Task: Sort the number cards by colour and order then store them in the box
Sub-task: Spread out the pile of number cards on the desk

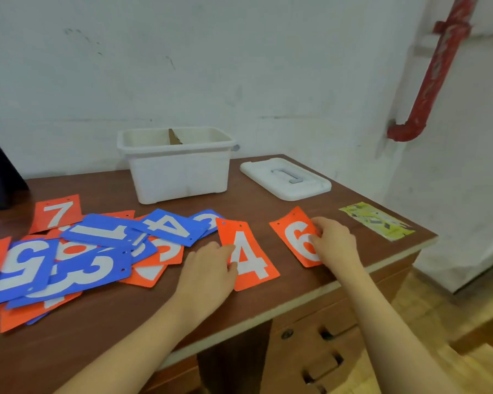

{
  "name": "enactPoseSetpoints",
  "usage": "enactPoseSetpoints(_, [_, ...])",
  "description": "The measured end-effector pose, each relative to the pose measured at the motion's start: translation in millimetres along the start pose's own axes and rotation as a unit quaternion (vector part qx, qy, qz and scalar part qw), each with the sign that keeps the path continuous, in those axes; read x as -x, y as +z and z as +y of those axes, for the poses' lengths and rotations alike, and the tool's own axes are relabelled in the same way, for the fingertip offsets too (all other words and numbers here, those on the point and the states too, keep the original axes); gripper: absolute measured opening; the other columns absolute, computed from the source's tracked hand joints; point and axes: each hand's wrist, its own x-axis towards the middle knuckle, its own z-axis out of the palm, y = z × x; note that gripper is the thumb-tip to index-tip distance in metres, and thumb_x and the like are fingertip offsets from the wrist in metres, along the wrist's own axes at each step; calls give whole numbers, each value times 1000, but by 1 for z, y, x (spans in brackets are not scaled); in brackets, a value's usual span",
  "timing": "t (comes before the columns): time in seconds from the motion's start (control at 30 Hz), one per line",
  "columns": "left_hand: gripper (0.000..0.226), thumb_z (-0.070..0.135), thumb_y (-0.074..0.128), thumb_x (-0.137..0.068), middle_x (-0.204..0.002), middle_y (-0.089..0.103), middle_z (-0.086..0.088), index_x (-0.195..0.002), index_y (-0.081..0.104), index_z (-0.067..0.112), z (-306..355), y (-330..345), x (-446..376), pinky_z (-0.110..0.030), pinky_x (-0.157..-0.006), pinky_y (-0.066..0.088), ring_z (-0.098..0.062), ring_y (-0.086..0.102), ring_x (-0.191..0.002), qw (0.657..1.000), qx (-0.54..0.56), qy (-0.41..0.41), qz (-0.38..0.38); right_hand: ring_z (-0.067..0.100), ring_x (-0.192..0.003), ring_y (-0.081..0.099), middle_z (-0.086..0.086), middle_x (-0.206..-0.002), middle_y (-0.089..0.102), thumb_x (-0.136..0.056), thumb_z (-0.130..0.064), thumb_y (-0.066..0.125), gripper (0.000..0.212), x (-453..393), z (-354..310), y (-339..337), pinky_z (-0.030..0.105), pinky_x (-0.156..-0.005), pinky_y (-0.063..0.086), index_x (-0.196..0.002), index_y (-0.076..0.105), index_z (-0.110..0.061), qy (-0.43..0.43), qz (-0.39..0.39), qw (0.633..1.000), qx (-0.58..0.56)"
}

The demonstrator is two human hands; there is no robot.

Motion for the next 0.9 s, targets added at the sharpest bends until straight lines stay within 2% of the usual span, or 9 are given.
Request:
enactPoseSetpoints(0.1, [40, 37, 36, -96, -123, 42, -6, -134, 45, 29, 5, 5, -1, -35, -95, 37, -22, 44, -111, 996, -81, 6, -28, 26, -123, 40, 3, -134, 45, -91, -20, 51, 43, 4, 5, 1, 43, -100, 29, -133, 47, -28, -24, 62, 995, 70])
enactPoseSetpoints(0.17, [38, 42, 36, -95, -135, 33, -7, -129, 50, 29, 7, 7, 0, -36, -102, 31, -23, 35, -122, 995, -101, 6, -19, 22, -121, 43, -1, -133, 47, -93, -29, 49, 37, 10, 4, 1, 40, -100, 29, -130, 50, -33, -87, 76, 991, 70])
enactPoseSetpoints(0.27, [39, 45, 36, -94, -144, 32, 0, -129, 48, 30, 6, 6, 2, -36, -107, 25, -18, 31, -130, 994, -98, 32, -27, 18, -111, 52, -3, -121, 57, -95, -42, 41, 33, 17, 1, 0, 37, -98, 29, -119, 60, -31, -117, -1, 986, 120])
enactPoseSetpoints(0.33, [41, 46, 35, -95, -140, 39, 4, -131, 44, 29, 3, 3, 7, -34, -106, 26, -14, 36, -126, 996, -79, 42, -26, 18, -112, 53, -3, -124, 57, -95, -40, 40, 33, 22, -2, 0, 38, -102, 25, -119, 60, -31, -115, -4, 983, 144])
enactPoseSetpoints(0.5, [44, 46, 36, -94, -141, 38, 7, -135, 40, 28, -23, -19, 23, -32, -107, 23, -14, 33, -130, 997, -70, 1, 42, 16, -119, 49, -5, -127, 54, -95, -36, 44, 31, 43, -58, 17, 41, -104, 25, -122, 57, -30, -161, 5, 987, 4])
enactPoseSetpoints(0.67, [43, 44, 33, -95, -147, 33, 5, -136, 39, 31, -84, -50, 36, -37, -110, 18, -16, 27, -136, 988, -142, -56, 17, 17, -111, 54, -3, -111, 60, -91, -37, 51, 25, 62, -147, 48, 34, -96, 32, -108, 64, -26, -238, -49, 966, -85])
enactPoseSetpoints(0.77, [47, 49, 32, -95, -151, 27, 6, -140, 33, 34, -120, -62, 47, -41, -112, 16, -16, 22, -139, 982, -168, -74, -34, 21, -114, 51, 1, -115, 59, -89, -45, 52, 35, 73, -184, 69, 38, -98, 30, -110, 63, -20, -268, -93, 959, -24])
enactPoseSetpoints(0.83, [49, 51, 32, -95, -152, 27, 8, -140, 32, 34, -142, -69, 54, -40, -112, 18, -13, 23, -140, 984, -142, -89, -59, 25, -118, 46, 3, -122, 53, -87, -51, 51, 46, 78, -193, 80, 39, -98, 29, -119, 57, -18, -257, -87, 961, 52])
enactPoseSetpoints(0.9, [48, 49, 32, -95, -152, 28, 8, -140, 33, 32, -159, -75, 55, -38, -112, 18, -11, 23, -140, 985, -134, -87, -61, 26, -121, 44, 3, -128, 50, -86, -53, 52, 53, 78, -193, 84, 40, -100, 28, -126, 50, -18, -234, -80, 967, 60])
